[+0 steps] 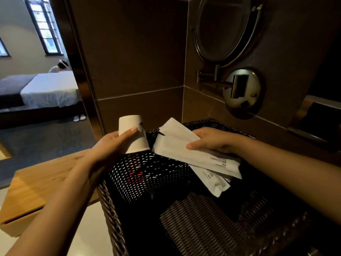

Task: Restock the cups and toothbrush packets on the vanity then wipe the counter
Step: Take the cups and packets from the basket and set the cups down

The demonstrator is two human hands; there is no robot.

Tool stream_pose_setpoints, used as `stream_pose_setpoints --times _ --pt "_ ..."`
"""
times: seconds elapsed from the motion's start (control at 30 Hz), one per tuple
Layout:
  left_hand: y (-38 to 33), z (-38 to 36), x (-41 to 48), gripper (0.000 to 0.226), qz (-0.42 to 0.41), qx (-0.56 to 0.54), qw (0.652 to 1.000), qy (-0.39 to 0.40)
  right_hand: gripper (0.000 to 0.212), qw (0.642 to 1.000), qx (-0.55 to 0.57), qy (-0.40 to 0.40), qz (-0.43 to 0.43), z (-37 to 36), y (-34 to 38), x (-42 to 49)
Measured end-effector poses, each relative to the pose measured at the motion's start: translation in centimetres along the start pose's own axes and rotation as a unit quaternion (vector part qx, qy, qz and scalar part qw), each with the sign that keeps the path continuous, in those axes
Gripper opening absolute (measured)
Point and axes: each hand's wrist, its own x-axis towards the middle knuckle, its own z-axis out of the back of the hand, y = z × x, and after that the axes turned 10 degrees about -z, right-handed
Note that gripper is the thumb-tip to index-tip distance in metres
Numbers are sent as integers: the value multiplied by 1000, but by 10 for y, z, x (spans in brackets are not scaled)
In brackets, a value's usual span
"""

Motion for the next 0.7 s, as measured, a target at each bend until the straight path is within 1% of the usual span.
stream_pose_setpoints --times 0.03,0.13,0.23,0.3,0.4,0.47,0.6,0.63,0.7 --pt "-2 0 -2 76 1 0 1000 -1 25 1000 26 -16 4 0 5 -4" --pt "-5 0 -6 90 1 14 1000 -2 21 993 96 -68 14 -4 19 -14" --pt "-10 -2 -14 87 -10 27 1000 -5 20 985 130 -109 17 -10 36 -24" --pt "-14 -2 -22 77 -14 23 1000 -15 24 985 128 -118 20 -14 49 -29" --pt "-16 1 -34 79 -21 -1 999 -46 26 989 102 -106 32 -18 75 -40" --pt "-18 6 -43 75 -37 -38 995 -79 25 989 93 -99 52 -20 95 -48" --pt "-21 16 -61 57 -72 -95 985 -129 33 985 76 -128 83 -38 131 -57" --pt "-22 19 -64 60 -79 -112 982 -133 33 984 74 -133 89 -45 138 -59" --pt "-25 26 -72 74 -86 -122 980 -131 34 982 68 -141 102 -58 153 -62"
